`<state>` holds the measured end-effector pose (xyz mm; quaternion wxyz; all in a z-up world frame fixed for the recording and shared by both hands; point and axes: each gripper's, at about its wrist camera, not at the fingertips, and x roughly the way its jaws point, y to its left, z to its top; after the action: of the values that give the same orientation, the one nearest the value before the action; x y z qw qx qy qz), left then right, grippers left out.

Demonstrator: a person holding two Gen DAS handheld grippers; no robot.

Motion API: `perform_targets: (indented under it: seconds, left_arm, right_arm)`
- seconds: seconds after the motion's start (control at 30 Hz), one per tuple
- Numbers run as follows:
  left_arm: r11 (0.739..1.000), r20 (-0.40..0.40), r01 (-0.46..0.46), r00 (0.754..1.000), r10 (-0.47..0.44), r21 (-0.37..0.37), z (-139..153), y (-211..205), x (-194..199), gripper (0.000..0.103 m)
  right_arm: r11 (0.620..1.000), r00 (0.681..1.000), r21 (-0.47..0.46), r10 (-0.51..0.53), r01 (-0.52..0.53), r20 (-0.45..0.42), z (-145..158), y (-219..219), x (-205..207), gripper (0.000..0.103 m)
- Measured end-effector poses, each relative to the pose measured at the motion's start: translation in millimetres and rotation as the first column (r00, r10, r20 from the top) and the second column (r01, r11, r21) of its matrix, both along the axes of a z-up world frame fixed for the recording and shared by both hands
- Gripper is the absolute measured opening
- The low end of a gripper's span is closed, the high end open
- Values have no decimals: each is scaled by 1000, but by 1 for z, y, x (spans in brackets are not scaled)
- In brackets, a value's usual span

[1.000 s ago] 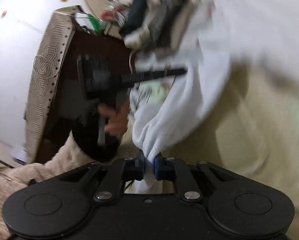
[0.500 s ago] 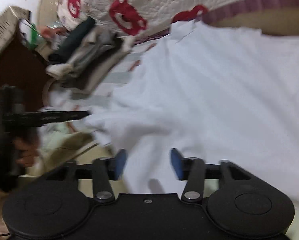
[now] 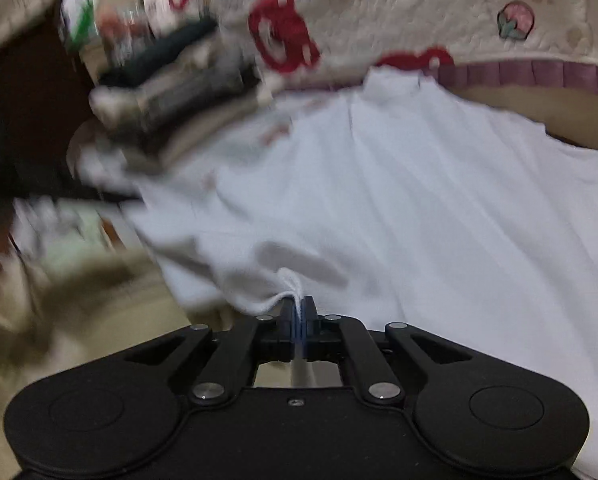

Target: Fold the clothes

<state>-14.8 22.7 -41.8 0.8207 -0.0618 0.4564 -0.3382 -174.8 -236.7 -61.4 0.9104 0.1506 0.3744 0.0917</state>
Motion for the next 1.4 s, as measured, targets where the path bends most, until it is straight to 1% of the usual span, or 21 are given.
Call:
perform_targets:
  seconds: [0.1, 0.13, 0.2, 0.27, 0.33, 0.43, 0.5, 0.6, 0.67, 0.73, 0.77, 0.8, 0.83, 0.93, 1.03, 1.1, 1.13, 1.2, 1.33, 1.37, 1.4]
  left_arm:
    - [999, -26, -38, 999, 38, -5, 4, 8, 1, 1]
    - [999, -43, -53, 998, 53, -4, 7, 14, 1, 1]
    - [997, -76, -83, 994, 82, -3, 13, 25, -1, 1]
    - [995, -112, -90, 990, 83, -51, 19, 41, -9, 0]
    - [994, -113, -94, 990, 86, -61, 23, 56, -22, 0]
    - [994, -74, -103, 992, 105, 28, 22, 70, -38, 0]
    - [989, -104, -123, 986, 131, 78, 9, 79, -39, 3]
    - [982, -222, -188, 956, 190, 28, -16, 92, -23, 3]
    - [976, -251, -217, 945, 209, -3, -25, 93, -11, 4]
    - [973, -240, -229, 945, 221, -3, -29, 84, 0, 8]
    - [972, -233, -234, 946, 227, -2, -31, 79, 6, 13]
    - [971, -226, -239, 946, 233, -1, -33, 74, 12, 20]
    - [973, -207, -230, 951, 228, 12, -36, 66, 22, 24]
    - [979, -144, -196, 968, 203, 61, -47, 44, 57, 33]
    - [981, -116, -183, 975, 190, 67, -62, 30, 84, 37]
    - [980, -126, -193, 972, 197, 40, -74, 26, 97, 42]
    - [979, -144, -202, 968, 204, 25, -81, 25, 100, 42]
    - [977, -169, -212, 963, 211, 14, -94, 22, 105, 42]
    - [974, -138, -227, 965, 225, 3, -99, 22, 108, 45]
    - [970, -144, -243, 960, 240, -5, -98, 25, 109, 48]
    - [968, -159, -252, 956, 248, -4, -98, 27, 111, 49]
  right_arm:
    - [974, 999, 226, 23, -32, 43, 27, -23, -12, 5]
    - [908, 998, 415, 58, -56, 8, 29, -27, -16, 5]
    - [672, 989, 737, 146, -71, -38, 32, -36, -23, 5]
    - [463, 964, 877, 266, -125, -3, 34, -22, -29, 5]
    - [502, 927, 845, 374, -186, -19, 46, 0, -29, 5]
    - [532, 847, 801, 528, -276, -58, 43, 28, -24, 5]
    - [499, 803, 819, 590, -282, -83, 29, 42, -16, 5]
    - [443, 739, 838, 670, -320, -72, 22, 66, -3, 5]
    - [391, 681, 835, 732, -387, -27, 29, 82, -5, 5]
    - [377, 614, 787, 789, -488, 4, 38, 99, -4, 10]
    - [421, 618, 737, 786, -529, -5, 43, 100, -5, 13]
    - [463, 624, 681, 782, -567, -12, 48, 100, -7, 25]
    - [523, 657, 621, 753, -584, -15, 52, 94, -8, 46]
    - [700, 810, 515, 586, -494, -19, 50, 54, -16, 55]
    - [892, 969, 406, 242, -199, -57, 33, -17, -33, 55]
    - [955, 993, 286, -58, 84, -99, 15, -68, -60, 55]
    - [944, 971, 240, -202, 228, -131, 2, -90, -79, 55]
    - [856, 863, 137, -474, 498, -173, -23, -134, -116, 56]
    - [530, 589, 271, -773, 804, -238, -69, -200, -191, 57]
    - [464, 541, 308, -804, 830, -248, -78, -204, -203, 57]
    - [443, 526, 322, -813, 837, -251, -83, -207, -210, 56]
